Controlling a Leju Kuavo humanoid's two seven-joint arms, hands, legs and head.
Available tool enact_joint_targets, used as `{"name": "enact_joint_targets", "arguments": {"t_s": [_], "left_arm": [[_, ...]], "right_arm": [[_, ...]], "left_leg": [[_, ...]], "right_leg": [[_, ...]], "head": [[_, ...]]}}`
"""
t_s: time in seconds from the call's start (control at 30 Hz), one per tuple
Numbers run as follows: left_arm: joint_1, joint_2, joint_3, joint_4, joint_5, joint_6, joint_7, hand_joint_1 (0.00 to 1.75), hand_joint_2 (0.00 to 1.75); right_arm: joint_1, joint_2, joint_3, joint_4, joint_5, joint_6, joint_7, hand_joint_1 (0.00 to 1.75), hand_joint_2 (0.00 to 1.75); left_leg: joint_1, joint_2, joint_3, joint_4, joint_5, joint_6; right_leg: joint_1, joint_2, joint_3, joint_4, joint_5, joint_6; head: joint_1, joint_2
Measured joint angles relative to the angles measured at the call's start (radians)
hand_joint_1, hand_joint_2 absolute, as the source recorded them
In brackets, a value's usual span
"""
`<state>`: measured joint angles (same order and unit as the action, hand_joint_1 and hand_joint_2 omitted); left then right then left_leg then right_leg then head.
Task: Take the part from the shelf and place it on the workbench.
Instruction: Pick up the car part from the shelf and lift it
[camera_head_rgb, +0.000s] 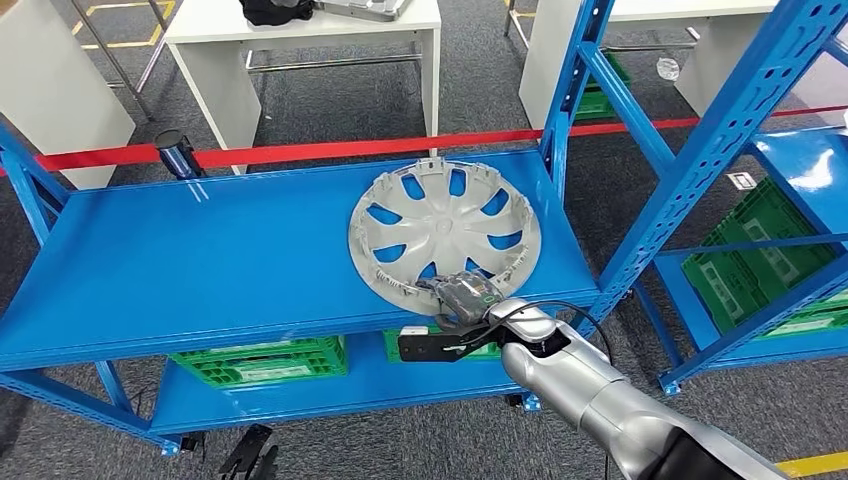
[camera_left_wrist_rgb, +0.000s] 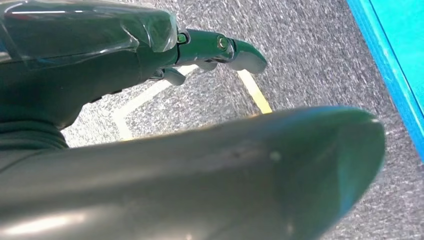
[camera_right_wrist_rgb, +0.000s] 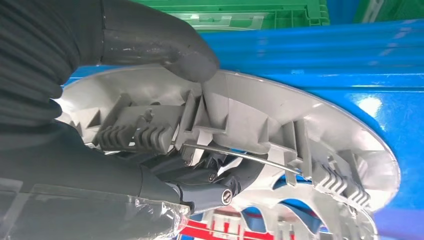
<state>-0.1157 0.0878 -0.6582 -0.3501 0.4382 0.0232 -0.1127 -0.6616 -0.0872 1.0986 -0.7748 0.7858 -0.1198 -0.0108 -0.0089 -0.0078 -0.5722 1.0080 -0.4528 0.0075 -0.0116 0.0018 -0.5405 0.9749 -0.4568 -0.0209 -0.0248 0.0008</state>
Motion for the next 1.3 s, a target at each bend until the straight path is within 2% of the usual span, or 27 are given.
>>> {"name": "enact_joint_targets", "arguments": {"t_s": [0.03,0.1,0.13,0.17,0.2,0.23,0.27,0.3,0.37,0.43,0.5,0.57,0.63,0.67,0.7,0.73,0.8,0.83,0.87,0.97,1.03,1.13,1.17,1.2,1.23,1.27,1.3], "left_arm": [[-0.001,0.002,0.000,0.000,0.000,0.000,0.000,0.00,0.00],[0.000,0.005,0.000,0.000,0.000,0.001,-0.001,0.00,0.00],[0.000,0.007,0.000,0.000,0.000,0.001,-0.001,0.00,0.00],[0.001,0.008,0.000,0.000,0.000,0.001,-0.001,0.00,0.00],[0.001,0.009,0.000,0.000,0.000,0.001,-0.001,0.00,0.00],[0.001,0.010,0.000,0.000,0.000,0.001,-0.001,0.00,0.00],[0.001,0.011,0.000,0.000,0.000,0.001,-0.001,0.00,0.00],[0.000,0.012,0.000,0.000,0.000,0.001,-0.001,0.00,0.00],[-0.001,0.013,0.000,-0.001,0.000,0.002,-0.003,0.00,0.00],[-0.002,0.013,0.000,-0.001,0.000,0.003,-0.004,0.00,0.00],[-0.002,0.012,0.000,-0.002,0.000,0.003,-0.005,0.00,0.00],[-0.003,0.012,0.000,-0.003,0.000,0.004,-0.007,0.00,0.00],[-0.004,0.012,0.000,-0.004,0.000,0.003,-0.007,0.00,0.00],[-0.004,0.012,0.000,-0.004,0.000,0.002,-0.007,0.00,0.00],[-0.004,0.012,0.000,-0.004,-0.001,0.002,-0.008,0.00,0.00],[-0.004,0.011,0.000,-0.004,-0.002,0.001,-0.009,0.00,0.00],[-0.004,0.010,0.000,-0.004,-0.004,-0.001,-0.013,0.00,0.00],[-0.004,0.009,0.000,-0.004,-0.004,-0.002,-0.014,0.00,0.00],[-0.004,0.009,0.000,-0.004,-0.005,-0.002,-0.016,0.00,0.00],[-0.003,0.009,0.000,-0.004,-0.006,-0.003,-0.018,0.00,0.00],[-0.003,0.008,0.000,-0.004,-0.007,-0.003,-0.018,0.00,0.00],[-0.002,0.008,0.000,-0.004,-0.008,-0.004,-0.022,0.00,0.00],[-0.001,0.008,0.000,-0.004,-0.009,-0.005,-0.024,0.00,0.00],[0.000,0.008,0.000,-0.004,-0.009,-0.005,-0.026,0.00,0.00],[0.001,0.008,0.001,-0.004,-0.009,-0.005,-0.031,0.00,0.00],[0.001,0.008,0.001,-0.004,-0.009,-0.004,-0.037,0.00,0.00],[0.001,0.009,0.003,-0.004,-0.009,-0.001,-0.045,0.00,0.44]], "right_arm": [[0.001,0.003,-0.001,0.000,0.001,0.001,0.000,1.50,1.75],[0.002,0.008,-0.002,0.000,0.002,0.002,0.000,1.48,1.75],[0.003,0.009,-0.002,0.000,0.002,0.002,0.000,1.47,1.75],[0.004,0.009,-0.003,0.001,0.002,0.002,0.000,1.46,1.75],[0.004,0.009,-0.003,0.001,0.002,0.002,0.000,1.46,1.75],[0.004,0.010,-0.003,0.001,0.002,0.002,0.000,1.45,1.75],[0.004,0.011,-0.004,0.001,0.002,0.003,0.000,1.44,1.75],[0.004,0.012,-0.005,0.001,0.002,0.003,0.000,1.44,1.75],[0.002,0.014,-0.006,0.002,0.002,0.005,0.000,1.47,1.75],[0.001,0.014,-0.009,0.002,0.002,0.006,0.000,1.50,1.75],[0.001,0.012,-0.012,0.004,0.002,0.007,0.001,1.51,1.75],[0.000,0.008,-0.015,0.007,0.002,0.008,0.002,1.54,1.75],[-0.001,0.007,-0.018,0.010,0.001,0.008,0.003,1.56,1.75],[-0.001,0.007,-0.021,0.010,-0.001,0.008,0.004,1.56,1.75],[-0.001,0.007,-0.023,0.010,-0.004,0.006,0.005,1.56,1.75],[-0.002,0.006,-0.027,0.009,-0.010,0.003,0.006,1.55,1.75],[-0.006,0.006,-0.039,0.004,-0.022,-0.005,0.011,1.55,1.75],[-0.007,0.006,-0.049,-0.003,-0.028,-0.008,0.014,1.55,1.75],[-0.008,0.005,-0.058,-0.011,-0.032,-0.009,0.017,1.55,1.75],[-0.007,0.003,-0.077,-0.031,-0.038,-0.008,0.020,1.55,1.75],[-0.005,0.004,-0.085,-0.042,-0.044,-0.015,0.020,1.56,1.75],[0.005,0.000,-0.113,-0.071,-0.073,-0.044,0.021,1.54,1.75],[0.009,-0.002,-0.128,-0.087,-0.089,-0.055,0.021,1.52,1.75],[0.011,-0.005,-0.146,-0.106,-0.105,-0.064,0.020,1.49,1.75],[0.011,-0.007,-0.167,-0.130,-0.123,-0.073,0.017,1.47,1.75],[0.010,-0.009,-0.190,-0.156,-0.143,-0.083,0.013,1.44,1.75],[0.009,-0.011,-0.216,-0.182,-0.164,-0.094,0.007,1.42,1.75]], "left_leg": [[0.003,0.001,-0.020,0.043,-0.025,-0.006],[0.012,0.002,-0.084,0.179,-0.087,-0.018],[0.018,0.002,-0.115,0.240,-0.106,-0.023],[0.023,0.003,-0.132,0.270,-0.107,-0.028],[0.028,0.005,-0.131,0.259,-0.088,-0.032],[0.032,0.006,-0.109,0.208,-0.053,-0.036],[0.037,0.007,-0.074,0.131,-0.014,-0.039],[0.038,0.007,-0.038,0.058,0.011,-0.040],[0.037,0.006,0.003,-0.023,0.029,-0.036],[0.032,0.006,0.006,-0.028,0.027,-0.023],[0.033,0.010,0.008,-0.035,0.033,-0.008],[0.034,0.015,0.006,-0.041,0.041,0.005],[0.029,0.019,-0.002,-0.040,0.045,0.011],[0.027,0.019,-0.005,-0.040,0.046,0.012],[0.025,0.019,-0.008,-0.039,0.048,0.012],[0.025,0.018,-0.008,-0.039,0.050,0.011],[0.023,0.013,-0.012,-0.032,0.051,0.005],[0.022,0.011,-0.015,-0.028,0.051,0.000],[0.021,0.008,-0.020,-0.024,0.051,-0.005],[0.025,0.006,-0.032,-0.022,0.055,-0.024],[0.029,0.007,-0.054,0.018,0.028,-0.033],[0.030,0.007,-0.142,0.209,-0.061,-0.041],[0.030,0.007,-0.167,0.259,-0.074,-0.041],[0.030,0.007,-0.176,0.273,-0.068,-0.040],[0.029,0.007,-0.166,0.243,-0.042,-0.036],[0.028,0.007,-0.141,0.182,-0.004,-0.030],[0.026,0.007,-0.109,0.113,0.026,-0.022]], "right_leg": [[-0.004,0.000,0.005,-0.003,0.002,-0.003],[-0.005,-0.001,0.005,-0.003,0.003,-0.005],[-0.005,-0.001,0.005,-0.002,0.003,-0.005],[-0.007,0.000,0.005,-0.002,0.002,-0.004],[-0.008,0.002,0.007,-0.002,0.001,-0.003],[-0.011,0.004,0.009,-0.002,0.000,-0.001],[-0.012,0.006,0.011,-0.001,-0.002,0.002],[-0.011,0.008,0.012,0.000,-0.005,0.006],[-0.008,0.013,0.011,0.000,-0.007,0.018],[-0.009,0.016,0.009,-0.004,-0.003,0.030],[-0.012,0.015,0.000,0.011,-0.012,0.037],[-0.013,0.011,-0.044,0.098,-0.055,0.031],[-0.012,0.009,-0.113,0.236,-0.109,0.023],[-0.012,0.009,-0.134,0.280,-0.121,0.023],[-0.012,0.009,-0.136,0.288,-0.118,0.027],[-0.012,0.009,-0.115,0.250,-0.100,0.033],[-0.012,0.009,-0.043,0.111,-0.052,0.042],[-0.011,0.008,-0.017,0.057,-0.035,0.040],[-0.009,0.008,-0.006,0.027,-0.027,0.035],[-0.005,0.008,-0.009,0.021,-0.017,0.014],[-0.008,0.007,-0.009,0.019,-0.011,0.005],[-0.005,0.007,-0.011,0.020,-0.010,0.002],[-0.003,0.007,-0.012,0.020,-0.011,0.001],[-0.001,0.007,-0.013,0.020,-0.012,0.000],[0.001,0.008,-0.012,0.021,-0.012,-0.001],[0.002,0.009,-0.011,0.021,-0.013,-0.002],[0.004,0.010,-0.012,0.020,-0.014,-0.002]], "head": [[-0.001,0.000],[-0.003,0.000],[-0.003,0.000],[-0.003,0.000],[-0.003,0.000],[-0.003,0.000],[-0.003,0.000],[-0.003,0.000],[-0.002,0.000],[0.000,0.000],[0.001,0.000],[0.005,0.000],[0.008,0.000],[0.008,0.000],[0.008,0.000],[0.008,0.000],[0.009,0.000],[0.009,0.000],[0.008,0.000],[0.008,0.000],[0.005,0.000],[0.001,0.000],[0.001,0.000],[0.002,0.000],[0.002,0.000],[0.002,0.000],[0.002,0.000]]}}
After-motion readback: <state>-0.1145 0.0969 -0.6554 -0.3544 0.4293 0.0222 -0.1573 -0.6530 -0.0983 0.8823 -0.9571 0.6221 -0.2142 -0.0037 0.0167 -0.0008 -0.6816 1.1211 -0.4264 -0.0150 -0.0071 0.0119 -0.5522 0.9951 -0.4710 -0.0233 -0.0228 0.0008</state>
